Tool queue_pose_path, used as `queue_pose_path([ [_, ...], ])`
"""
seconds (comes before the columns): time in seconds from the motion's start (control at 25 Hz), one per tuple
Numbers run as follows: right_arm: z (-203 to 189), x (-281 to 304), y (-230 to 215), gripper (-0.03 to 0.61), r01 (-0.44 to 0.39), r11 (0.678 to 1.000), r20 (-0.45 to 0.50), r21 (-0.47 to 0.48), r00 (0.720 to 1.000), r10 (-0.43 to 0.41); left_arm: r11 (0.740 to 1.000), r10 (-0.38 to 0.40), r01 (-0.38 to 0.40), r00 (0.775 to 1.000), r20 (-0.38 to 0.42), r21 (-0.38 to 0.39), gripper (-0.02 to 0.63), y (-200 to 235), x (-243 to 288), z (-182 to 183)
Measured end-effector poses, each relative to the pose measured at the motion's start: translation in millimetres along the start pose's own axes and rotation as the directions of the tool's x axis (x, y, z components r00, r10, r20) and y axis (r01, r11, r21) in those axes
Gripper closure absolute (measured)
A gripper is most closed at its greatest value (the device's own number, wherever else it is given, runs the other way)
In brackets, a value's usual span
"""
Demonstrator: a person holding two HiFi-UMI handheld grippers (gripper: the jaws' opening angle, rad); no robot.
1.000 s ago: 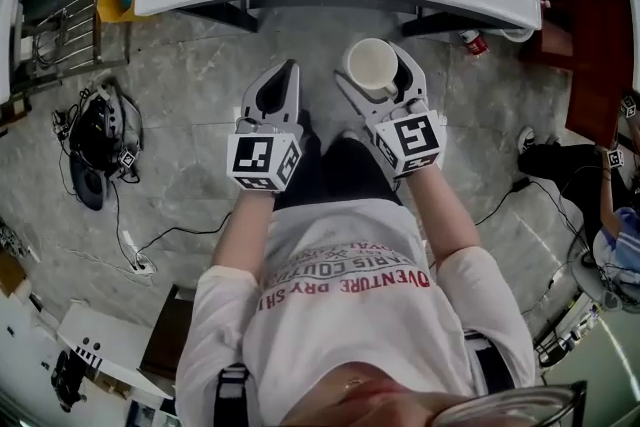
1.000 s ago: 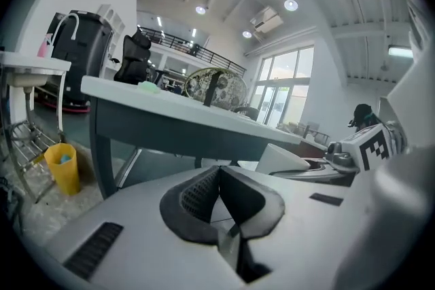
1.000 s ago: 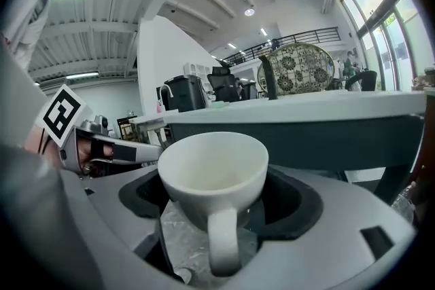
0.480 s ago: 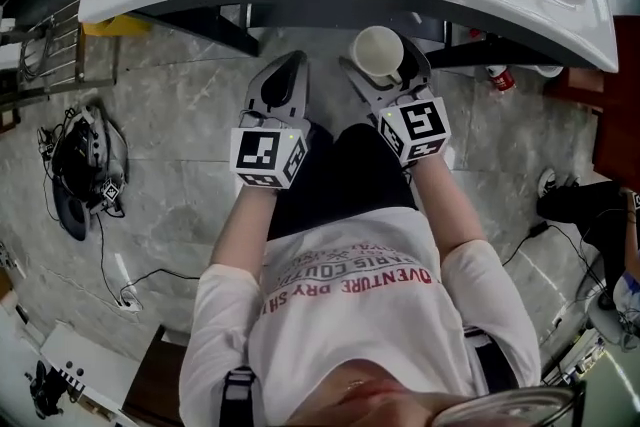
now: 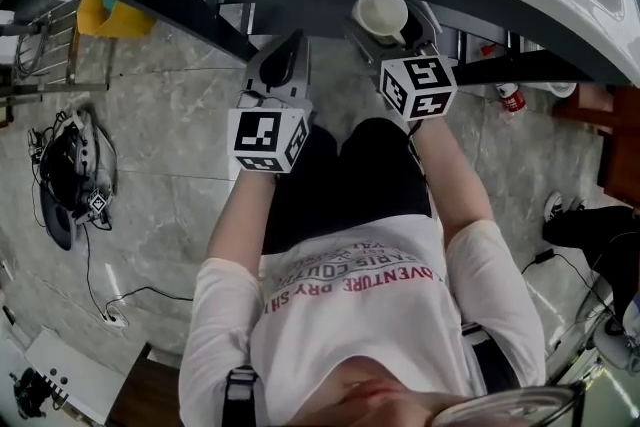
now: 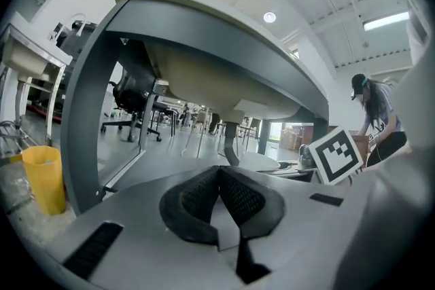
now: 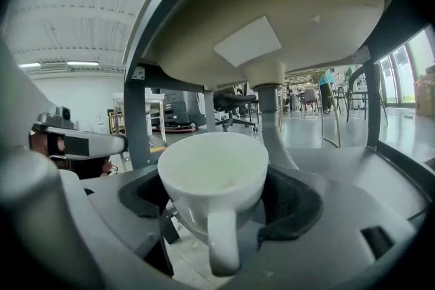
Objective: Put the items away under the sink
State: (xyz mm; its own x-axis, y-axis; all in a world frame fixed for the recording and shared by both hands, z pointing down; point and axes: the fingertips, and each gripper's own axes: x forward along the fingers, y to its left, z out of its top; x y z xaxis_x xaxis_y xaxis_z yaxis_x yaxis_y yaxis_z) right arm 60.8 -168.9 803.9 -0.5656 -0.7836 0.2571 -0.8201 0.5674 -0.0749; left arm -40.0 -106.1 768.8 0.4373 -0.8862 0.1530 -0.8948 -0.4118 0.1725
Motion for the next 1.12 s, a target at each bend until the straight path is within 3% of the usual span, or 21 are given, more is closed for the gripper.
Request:
queue_pose_path([
  [0.32, 2.5, 43.8, -16.2, 0.186, 0.024, 1.000, -0.028, -0.015, 0.999, -0.025, 0.999, 0.008, -0.009, 1.000, 0.015, 0.037, 0.591, 8.4, 4.0, -2.4],
  [1.12, -11.8, 81.7, -30.3, 0.187, 0.145, 0.989, -0.080, 0.007, 0.986, -0.144, 1.000, -0.025, 0.025, 1.000, 0.010, -0.003, 0.591, 28.0, 11.5, -15.9],
])
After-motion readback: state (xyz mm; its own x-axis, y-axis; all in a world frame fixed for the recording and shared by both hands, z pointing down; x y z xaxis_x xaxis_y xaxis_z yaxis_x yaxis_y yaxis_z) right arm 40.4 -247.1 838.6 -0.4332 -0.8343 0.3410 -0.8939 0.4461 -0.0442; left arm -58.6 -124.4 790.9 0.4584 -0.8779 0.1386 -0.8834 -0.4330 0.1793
